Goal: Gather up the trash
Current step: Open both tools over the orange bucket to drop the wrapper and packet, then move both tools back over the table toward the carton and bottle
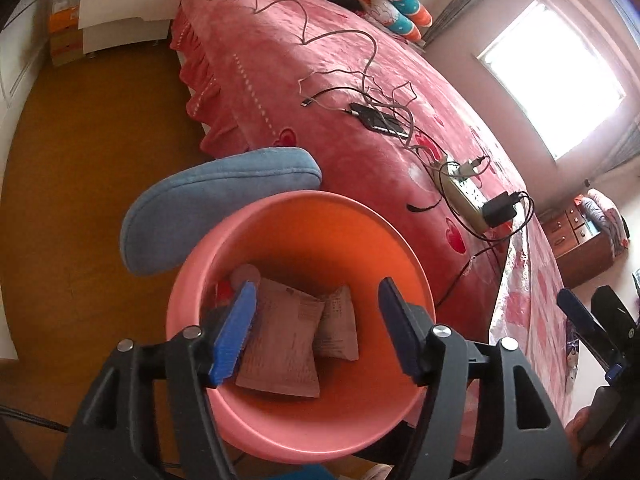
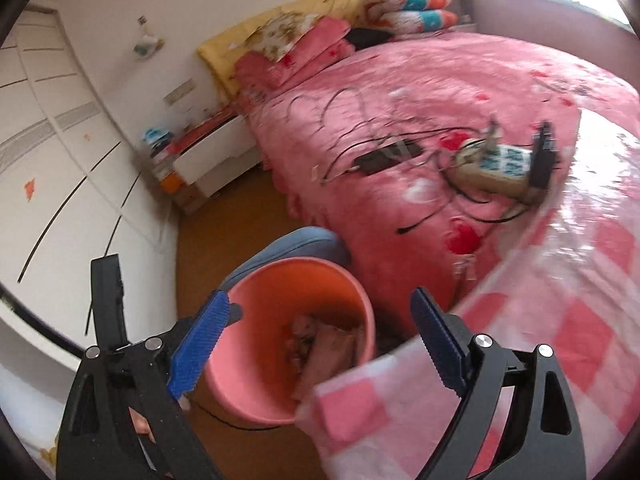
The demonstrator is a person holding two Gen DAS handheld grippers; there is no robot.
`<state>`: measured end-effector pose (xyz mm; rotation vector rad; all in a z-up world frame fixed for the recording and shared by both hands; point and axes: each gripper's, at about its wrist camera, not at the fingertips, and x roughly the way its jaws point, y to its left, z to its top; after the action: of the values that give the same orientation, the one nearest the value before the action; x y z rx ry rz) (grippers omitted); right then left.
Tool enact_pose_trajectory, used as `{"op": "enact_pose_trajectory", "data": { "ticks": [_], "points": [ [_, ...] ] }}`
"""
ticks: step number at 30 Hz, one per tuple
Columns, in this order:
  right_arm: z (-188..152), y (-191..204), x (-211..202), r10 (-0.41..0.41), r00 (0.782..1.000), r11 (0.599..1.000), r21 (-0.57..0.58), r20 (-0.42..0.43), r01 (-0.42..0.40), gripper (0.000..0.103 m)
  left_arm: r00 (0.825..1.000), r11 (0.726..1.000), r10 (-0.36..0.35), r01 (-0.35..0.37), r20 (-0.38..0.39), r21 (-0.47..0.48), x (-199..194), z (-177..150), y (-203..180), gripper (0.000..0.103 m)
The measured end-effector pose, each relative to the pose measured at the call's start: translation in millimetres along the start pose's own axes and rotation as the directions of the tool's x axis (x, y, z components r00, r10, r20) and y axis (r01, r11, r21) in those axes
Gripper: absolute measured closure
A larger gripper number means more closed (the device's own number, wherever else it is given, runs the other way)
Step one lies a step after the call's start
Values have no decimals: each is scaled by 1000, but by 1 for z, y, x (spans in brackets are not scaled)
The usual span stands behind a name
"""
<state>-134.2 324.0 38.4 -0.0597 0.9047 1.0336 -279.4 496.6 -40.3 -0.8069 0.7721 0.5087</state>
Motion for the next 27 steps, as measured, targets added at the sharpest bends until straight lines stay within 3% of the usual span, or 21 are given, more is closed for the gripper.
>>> {"op": "enact_pose_trajectory", "data": {
  "ticks": [7, 27],
  "points": [
    [-16, -25, -24, -89, 995, 996, 2, 39, 89, 11, 1000, 999, -22, 23, -23, 49, -2, -6, -21, 34],
    [-58, -94, -98, -159, 978, 978, 155, 135, 138, 7, 996, 972, -37, 53, -75, 228, -15, -33, -119, 21]
  ]
}}
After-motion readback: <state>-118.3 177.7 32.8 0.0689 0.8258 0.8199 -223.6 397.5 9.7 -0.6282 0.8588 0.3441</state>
